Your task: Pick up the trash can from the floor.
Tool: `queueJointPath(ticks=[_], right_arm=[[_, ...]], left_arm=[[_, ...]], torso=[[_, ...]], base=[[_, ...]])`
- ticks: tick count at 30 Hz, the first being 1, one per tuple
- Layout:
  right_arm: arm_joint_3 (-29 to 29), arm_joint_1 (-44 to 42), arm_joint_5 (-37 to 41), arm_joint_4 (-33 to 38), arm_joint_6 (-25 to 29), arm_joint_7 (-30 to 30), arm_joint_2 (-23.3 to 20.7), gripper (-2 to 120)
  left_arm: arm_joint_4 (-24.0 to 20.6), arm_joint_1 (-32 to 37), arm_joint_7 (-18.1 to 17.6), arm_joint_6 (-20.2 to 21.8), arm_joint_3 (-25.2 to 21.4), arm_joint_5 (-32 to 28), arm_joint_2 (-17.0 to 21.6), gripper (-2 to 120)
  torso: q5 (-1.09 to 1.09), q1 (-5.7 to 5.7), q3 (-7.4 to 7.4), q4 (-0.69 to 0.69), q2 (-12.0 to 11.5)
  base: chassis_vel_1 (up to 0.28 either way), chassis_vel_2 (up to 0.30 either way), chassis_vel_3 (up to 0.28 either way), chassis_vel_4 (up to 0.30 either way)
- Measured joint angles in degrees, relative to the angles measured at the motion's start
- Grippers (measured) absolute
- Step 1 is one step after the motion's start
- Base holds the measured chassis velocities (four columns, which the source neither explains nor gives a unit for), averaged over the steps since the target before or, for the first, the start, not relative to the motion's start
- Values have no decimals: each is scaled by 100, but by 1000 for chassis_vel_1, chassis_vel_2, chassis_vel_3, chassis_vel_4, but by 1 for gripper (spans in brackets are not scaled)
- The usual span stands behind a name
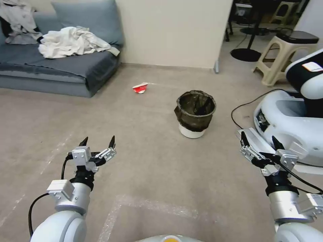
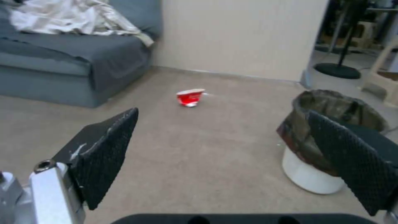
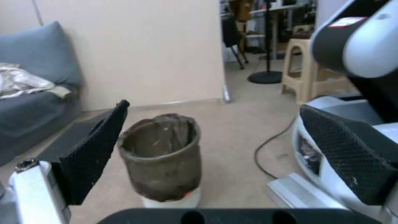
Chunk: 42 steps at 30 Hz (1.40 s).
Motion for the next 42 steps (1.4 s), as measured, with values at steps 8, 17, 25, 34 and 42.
queueJointPath(ticks=[8,17,25,34,42], right_arm=[[-6,12,-7,-13,18,-37,16,100],[-6,27,-10,-101,263,-116,25,100],[-12,37,34,-171,402,-218,30,100],[-20,52,110,-264,525,-335,40,100],[-18,64,123,-293,538,-356,48,100]], left_arm=[[15,-12,-2,1,-3,-1,10,100],[65,-37,-106,-6,23,-30,17,100],[96,-54,-124,-6,16,-64,38,100],[145,-93,-124,-11,-8,-66,54,100],[195,-125,-125,-11,1,-73,59,100]], torso=[[0,0,0,0,0],[0,0,0,-1,0],[0,0,0,0,0],[0,0,0,0,0],[0,-1,0,0,-1]], base=[[-118,-114,-113,-113],[-77,-78,-76,-72],[0,0,0,0],[0,0,0,0],[-83,83,69,-77]])
